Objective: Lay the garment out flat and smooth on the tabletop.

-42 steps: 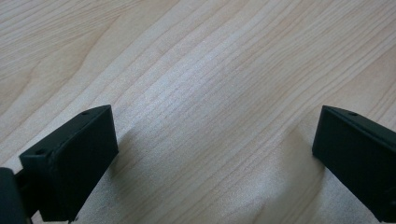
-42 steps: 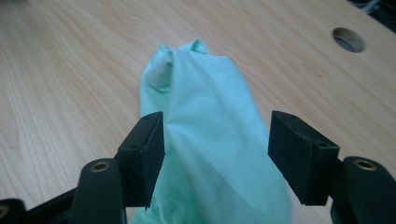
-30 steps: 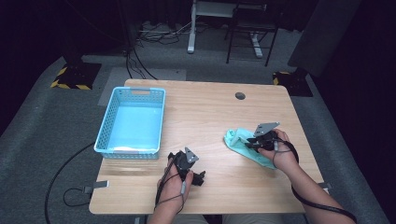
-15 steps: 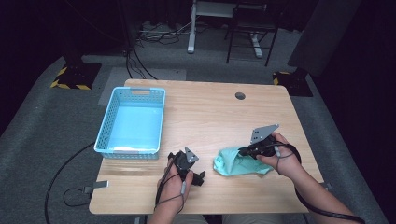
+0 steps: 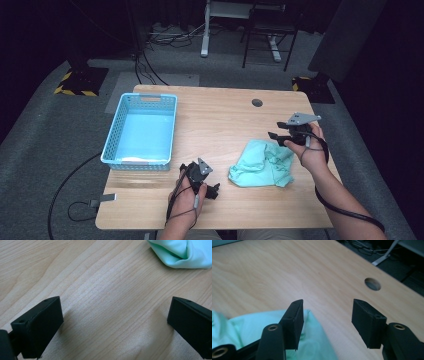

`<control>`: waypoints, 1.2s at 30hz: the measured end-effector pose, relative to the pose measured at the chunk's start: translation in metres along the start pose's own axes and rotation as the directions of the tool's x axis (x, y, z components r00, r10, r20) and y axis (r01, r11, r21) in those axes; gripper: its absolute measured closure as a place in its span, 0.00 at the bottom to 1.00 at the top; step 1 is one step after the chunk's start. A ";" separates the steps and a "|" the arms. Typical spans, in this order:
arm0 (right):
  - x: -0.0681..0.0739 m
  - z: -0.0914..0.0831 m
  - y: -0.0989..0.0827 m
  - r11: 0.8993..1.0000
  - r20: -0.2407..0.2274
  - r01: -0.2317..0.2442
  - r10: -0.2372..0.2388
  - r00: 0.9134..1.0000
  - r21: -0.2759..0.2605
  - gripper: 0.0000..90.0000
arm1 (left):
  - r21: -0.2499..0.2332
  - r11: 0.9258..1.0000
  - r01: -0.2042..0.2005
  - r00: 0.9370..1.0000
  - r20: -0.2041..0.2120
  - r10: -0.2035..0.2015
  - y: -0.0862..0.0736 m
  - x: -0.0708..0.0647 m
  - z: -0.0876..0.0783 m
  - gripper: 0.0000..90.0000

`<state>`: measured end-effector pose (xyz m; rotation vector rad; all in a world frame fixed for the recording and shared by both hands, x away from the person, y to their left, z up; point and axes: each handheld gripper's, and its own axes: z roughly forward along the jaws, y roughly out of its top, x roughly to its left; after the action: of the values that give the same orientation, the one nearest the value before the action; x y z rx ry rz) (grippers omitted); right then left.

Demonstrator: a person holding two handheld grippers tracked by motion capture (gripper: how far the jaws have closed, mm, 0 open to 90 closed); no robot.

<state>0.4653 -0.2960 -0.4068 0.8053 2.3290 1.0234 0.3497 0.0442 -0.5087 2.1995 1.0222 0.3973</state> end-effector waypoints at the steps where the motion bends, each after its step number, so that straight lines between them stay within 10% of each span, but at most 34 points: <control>1: 0.002 -0.002 -0.006 1.000 -0.021 -0.006 0.006 1.000 0.006 0.48 | 0.000 1.000 0.000 1.000 -0.001 0.000 0.000 0.000 0.000 0.00; 17: 0.048 0.017 -0.048 0.986 -0.191 -0.070 0.098 0.977 0.148 0.46 | 0.000 1.000 0.008 1.000 -0.009 -0.008 -0.001 -0.001 -0.001 0.00; 21: 0.051 0.028 -0.051 0.978 -0.224 -0.095 0.137 0.965 0.187 0.59 | -0.001 1.000 0.009 1.000 -0.009 -0.009 -0.001 -0.001 -0.001 0.00; 22: 0.049 0.035 -0.051 0.976 -0.239 -0.076 0.125 0.963 0.206 0.80 | -0.001 1.000 0.009 1.000 -0.009 -0.009 -0.001 -0.001 -0.001 0.00; 28: 0.037 0.037 -0.034 0.977 -0.175 -0.034 0.072 0.982 0.210 0.94 | -0.002 1.000 0.009 1.000 -0.009 -0.009 -0.001 -0.001 -0.001 0.00; 36: 0.049 0.045 0.007 0.974 -0.163 0.067 -0.032 0.986 0.216 0.94 | -0.002 1.000 0.012 1.000 -0.011 -0.012 -0.002 -0.002 -0.002 0.00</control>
<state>0.4600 -0.2373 -0.4381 0.7669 2.6200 0.8437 0.3467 0.0445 -0.5088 2.1905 1.0403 0.4044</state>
